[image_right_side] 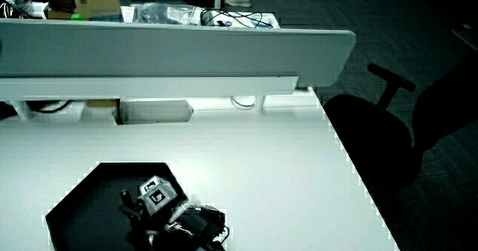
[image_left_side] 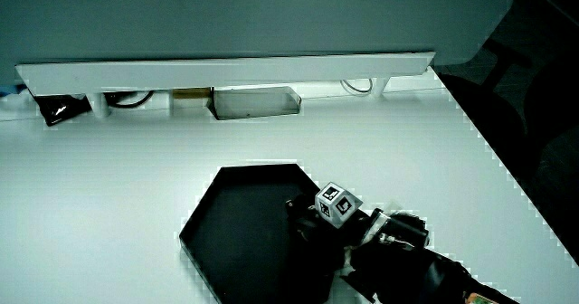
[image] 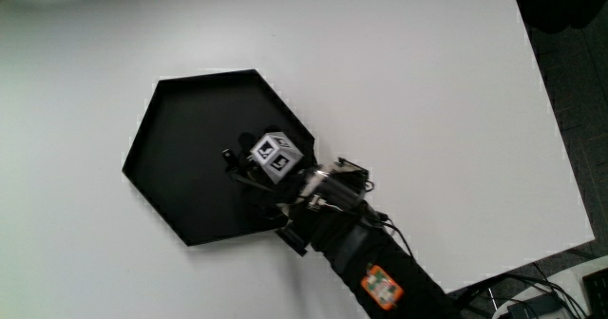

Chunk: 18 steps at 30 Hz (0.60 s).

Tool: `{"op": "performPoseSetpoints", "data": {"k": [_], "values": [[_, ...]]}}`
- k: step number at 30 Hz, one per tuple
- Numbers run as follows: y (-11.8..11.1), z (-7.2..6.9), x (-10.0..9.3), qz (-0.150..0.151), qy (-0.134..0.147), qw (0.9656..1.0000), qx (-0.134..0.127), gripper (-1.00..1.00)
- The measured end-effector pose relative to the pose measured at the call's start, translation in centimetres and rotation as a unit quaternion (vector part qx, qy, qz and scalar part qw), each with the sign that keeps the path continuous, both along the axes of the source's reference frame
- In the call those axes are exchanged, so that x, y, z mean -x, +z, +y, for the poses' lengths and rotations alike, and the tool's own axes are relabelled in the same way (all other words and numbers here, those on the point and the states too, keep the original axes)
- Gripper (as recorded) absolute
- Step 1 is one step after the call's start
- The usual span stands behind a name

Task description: Place black tape into plate

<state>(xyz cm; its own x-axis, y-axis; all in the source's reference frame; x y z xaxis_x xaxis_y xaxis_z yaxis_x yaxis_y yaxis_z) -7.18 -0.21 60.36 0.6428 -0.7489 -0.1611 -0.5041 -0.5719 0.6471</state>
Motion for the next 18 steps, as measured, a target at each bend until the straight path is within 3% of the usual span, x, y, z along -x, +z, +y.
{"op": "performPoseSetpoints", "data": {"k": [5, 8, 12, 13, 15, 18], "values": [[1.8, 0.3, 0.3, 0.054, -0.012, 0.9985, -0.006, 0.00], [2.1, 0.3, 0.4, 0.067, -0.011, 0.9977, -0.008, 0.00], [3.8, 0.6, 0.4, 0.083, -0.022, 0.9962, 0.013, 0.00], [3.3, 0.6, 0.2, 0.092, -0.020, 0.9955, -0.008, 0.00], [3.4, 0.5, 0.0, 0.087, -0.016, 0.9960, 0.013, 0.00], [3.7, 0.8, 0.2, 0.101, -0.015, 0.9945, 0.023, -0.07]]}}
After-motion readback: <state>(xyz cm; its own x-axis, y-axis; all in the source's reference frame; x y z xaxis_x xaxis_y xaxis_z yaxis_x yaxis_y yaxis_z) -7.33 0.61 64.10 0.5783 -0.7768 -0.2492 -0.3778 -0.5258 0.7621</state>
